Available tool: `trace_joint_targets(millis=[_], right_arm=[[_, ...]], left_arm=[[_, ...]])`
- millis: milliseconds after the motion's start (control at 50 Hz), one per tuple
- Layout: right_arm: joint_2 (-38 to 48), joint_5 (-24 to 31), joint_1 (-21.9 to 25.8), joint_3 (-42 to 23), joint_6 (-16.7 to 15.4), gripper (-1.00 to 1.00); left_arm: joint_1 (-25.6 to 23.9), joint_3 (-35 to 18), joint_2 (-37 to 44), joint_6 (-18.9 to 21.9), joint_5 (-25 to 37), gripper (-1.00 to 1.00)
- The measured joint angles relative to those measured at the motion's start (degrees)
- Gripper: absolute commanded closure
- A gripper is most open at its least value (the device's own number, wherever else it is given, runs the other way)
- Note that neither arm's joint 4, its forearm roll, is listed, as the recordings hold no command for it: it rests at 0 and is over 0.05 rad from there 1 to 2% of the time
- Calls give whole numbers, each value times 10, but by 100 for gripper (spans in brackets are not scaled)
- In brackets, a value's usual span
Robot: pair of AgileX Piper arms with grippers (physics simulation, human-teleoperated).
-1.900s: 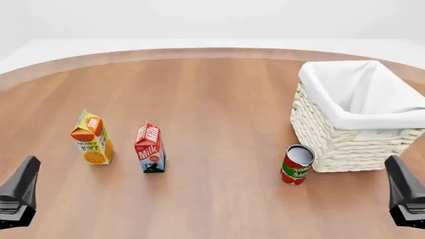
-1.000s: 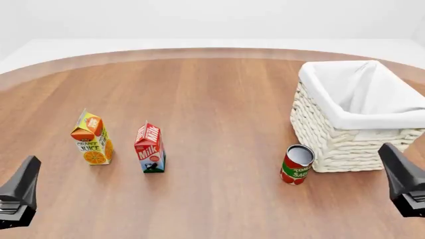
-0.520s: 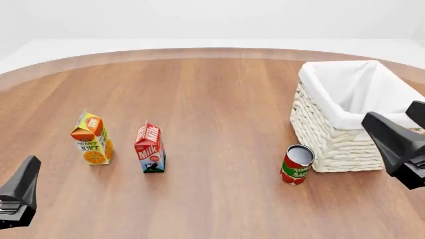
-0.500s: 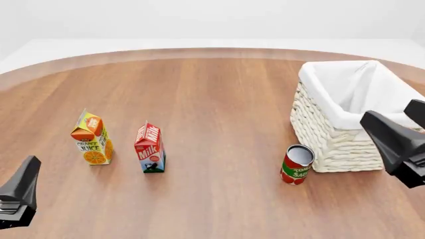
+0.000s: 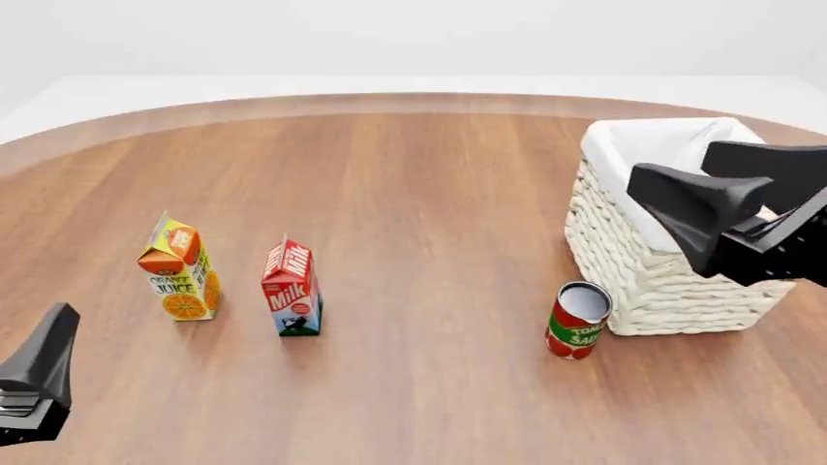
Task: Pick the milk and place it in the basket.
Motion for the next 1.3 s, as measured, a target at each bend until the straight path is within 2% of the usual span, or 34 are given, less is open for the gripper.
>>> trace_joint_targets(millis=[400,600,1300], right_arm=[[111,43,37,-94,18,-100],[165,60,58,-130,43,-100],[301,79,113,-225,82,-100]], left_arm=[[0,0,0,0,0,-100],[0,0,0,0,0,-100],[0,0,0,0,0,-100]])
